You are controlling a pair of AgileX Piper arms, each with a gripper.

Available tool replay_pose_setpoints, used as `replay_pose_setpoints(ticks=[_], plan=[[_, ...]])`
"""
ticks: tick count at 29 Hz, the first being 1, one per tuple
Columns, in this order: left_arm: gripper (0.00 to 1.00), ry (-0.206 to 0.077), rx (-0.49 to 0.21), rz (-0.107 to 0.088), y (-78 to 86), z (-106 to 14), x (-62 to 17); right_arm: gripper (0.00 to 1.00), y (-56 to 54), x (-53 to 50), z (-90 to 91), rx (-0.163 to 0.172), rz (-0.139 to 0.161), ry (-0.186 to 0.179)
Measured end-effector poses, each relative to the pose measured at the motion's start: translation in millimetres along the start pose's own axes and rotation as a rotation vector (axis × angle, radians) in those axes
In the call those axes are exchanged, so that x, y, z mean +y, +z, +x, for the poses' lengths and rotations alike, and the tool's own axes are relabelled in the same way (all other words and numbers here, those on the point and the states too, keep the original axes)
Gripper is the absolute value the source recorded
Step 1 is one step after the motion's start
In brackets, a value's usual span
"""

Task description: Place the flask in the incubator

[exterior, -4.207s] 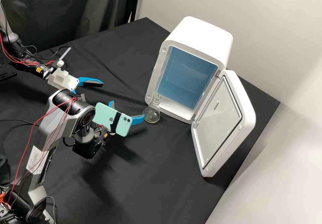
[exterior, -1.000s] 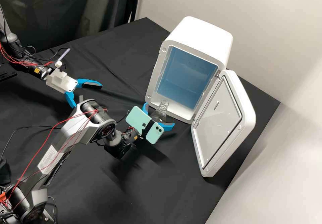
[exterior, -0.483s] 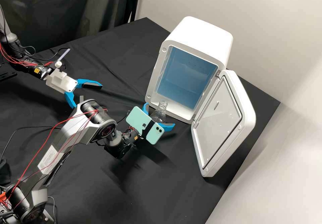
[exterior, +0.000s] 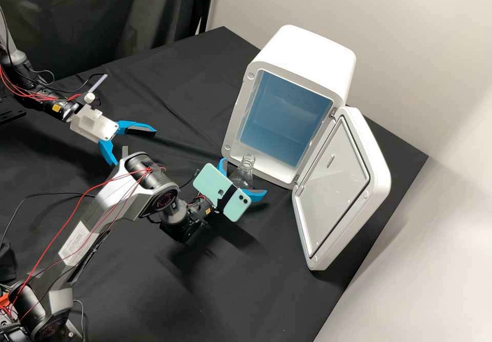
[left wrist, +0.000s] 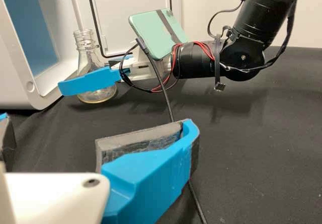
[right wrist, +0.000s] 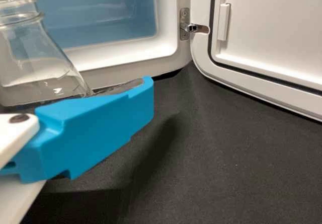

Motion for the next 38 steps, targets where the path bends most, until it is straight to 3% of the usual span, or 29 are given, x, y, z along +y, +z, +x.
replay_pose_setpoints(ticks=[38], plan=[[1.0, 0.0, 0.0, -0.005, 0.3, -0.7, 1.3, 0.0, 0.3, -0.3, 0.0, -0.001, 0.018, -0.001]])
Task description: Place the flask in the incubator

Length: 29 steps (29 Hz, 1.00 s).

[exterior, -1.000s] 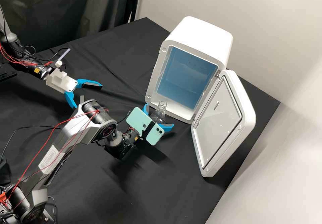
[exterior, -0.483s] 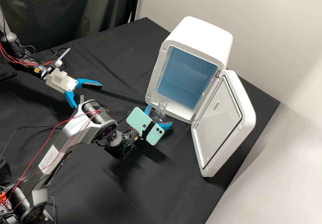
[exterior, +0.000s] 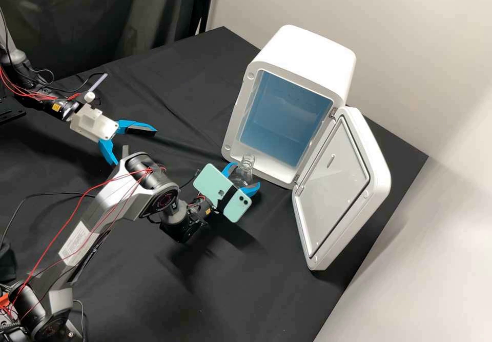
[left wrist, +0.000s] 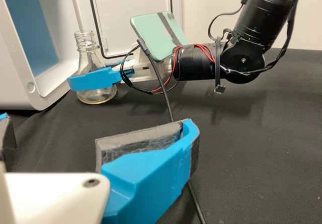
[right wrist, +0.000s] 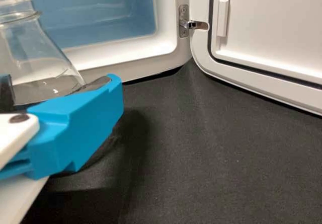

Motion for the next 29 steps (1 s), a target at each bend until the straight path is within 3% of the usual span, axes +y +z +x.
replay_pose_setpoints(ticks=[20, 29], plan=[[1.0, 0.0, 0.0, 0.0, 0.0, 0.0, 0.0, 0.0, 1.0, 1.0, -0.2, 0.001, 0.004, -0.002], [1.0, 0.0, 0.0, 0.0, 0.0, 0.0, 0.0, 0.0, 4.1, 6.2, 0.5, 0.012, -0.01, -0.006]])
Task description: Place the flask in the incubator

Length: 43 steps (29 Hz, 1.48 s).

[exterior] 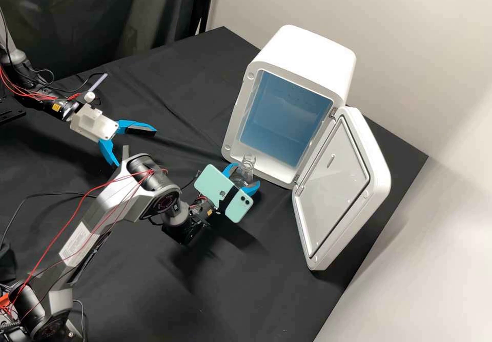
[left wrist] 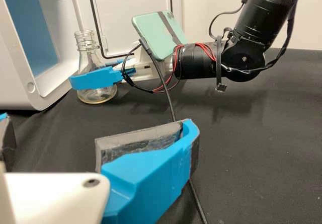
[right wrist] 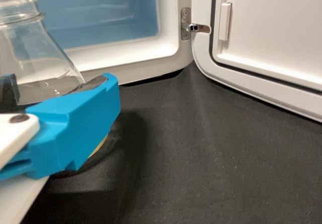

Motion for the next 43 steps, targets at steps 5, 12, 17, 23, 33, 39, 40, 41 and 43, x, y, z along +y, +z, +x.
replay_pose_setpoints(ticks=[5, 12, 17, 23, 33, 39, 40, 41, 43], plan=[[1.0, 0.0, 0.0, 0.0, 0.0, 0.0, 0.0, 0.0, 4.0, 7.2, 1.0, -0.009, 0.008, 0.018], [1.0, 0.0, 0.0, 0.0, 0.0, 0.0, 0.0, 0.0, 2.6, 20.6, 8.6, 0.01, 0.009, 0.059], [1.0, 0.0, 0.0, 0.0, 0.0, 0.0, 0.0, 0.0, -1.0, 29.5, 16.4, 0.023, 0.011, 0.078], [1.0, 0.0, 0.0, 0.0, 0.0, 0.0, 0.0, 0.0, -10.4, 38.7, 26.9, 0.068, -0.009, 0.085], [1.0, 0.0, 0.0, 0.0, 0.0, 0.0, 0.0, 0.0, -20.5, 55.0, 48.5, 0.109, 0.005, 0.113], [1.0, 0.0, 0.0, 0.0, 0.0, 0.0, 0.0, 0.0, -8.7, 51.5, 66.5, 0.041, 0.019, 0.073], [1.0, 0.0, 0.0, 0.0, 0.0, 0.0, 0.0, 0.0, -6.3, 50.3, 68.9, 0.032, 0.019, 0.067], [1.0, 0.0, 0.0, 0.0, 0.0, 0.0, 0.0, 0.0, -5.4, 48.9, 72.0, 0.028, 0.017, 0.062], [1.0, 0.0, 0.0, 0.0, 0.0, 0.0, 0.0, 0.0, -4.1, 49.3, 77.4, 0.032, 0.012, 0.061]])
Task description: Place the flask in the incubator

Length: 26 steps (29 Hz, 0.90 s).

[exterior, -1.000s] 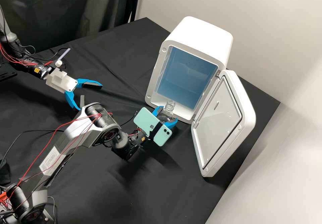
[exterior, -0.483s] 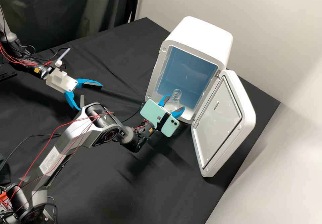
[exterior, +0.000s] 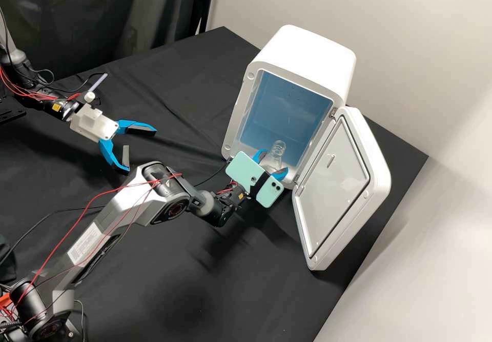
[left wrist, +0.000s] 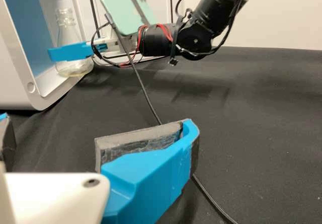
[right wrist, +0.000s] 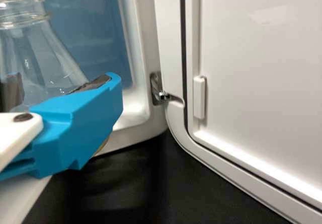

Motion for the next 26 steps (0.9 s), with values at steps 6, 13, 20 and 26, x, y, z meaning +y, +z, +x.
replay_pose_setpoints(ticks=[6, 13, 20, 26], plan=[[1.0, 0.0, 0.0, 0.0, 0.0, 0.0, 0.0, 0.0, -4.1, -5.7, 15.9, 0.016, -0.015, -0.01], [1.0, 0.0, 0.0, 0.0, 0.0, 0.0, 0.0, 0.0, -11.9, -10.9, 25.2, 0.034, -0.036, -0.03], [1.0, 0.0, 0.001, 0.0, -0.4, 0.0, 0.1, 0.0, -16.4, -6.1, 31.7, 0.016, -0.019, -0.043], [1.0, 0.005, 0.005, -0.001, -1.6, 0.6, 1.3, 0.0, -20.2, -4.7, 43.1, 0.009, -0.008, -0.05]])
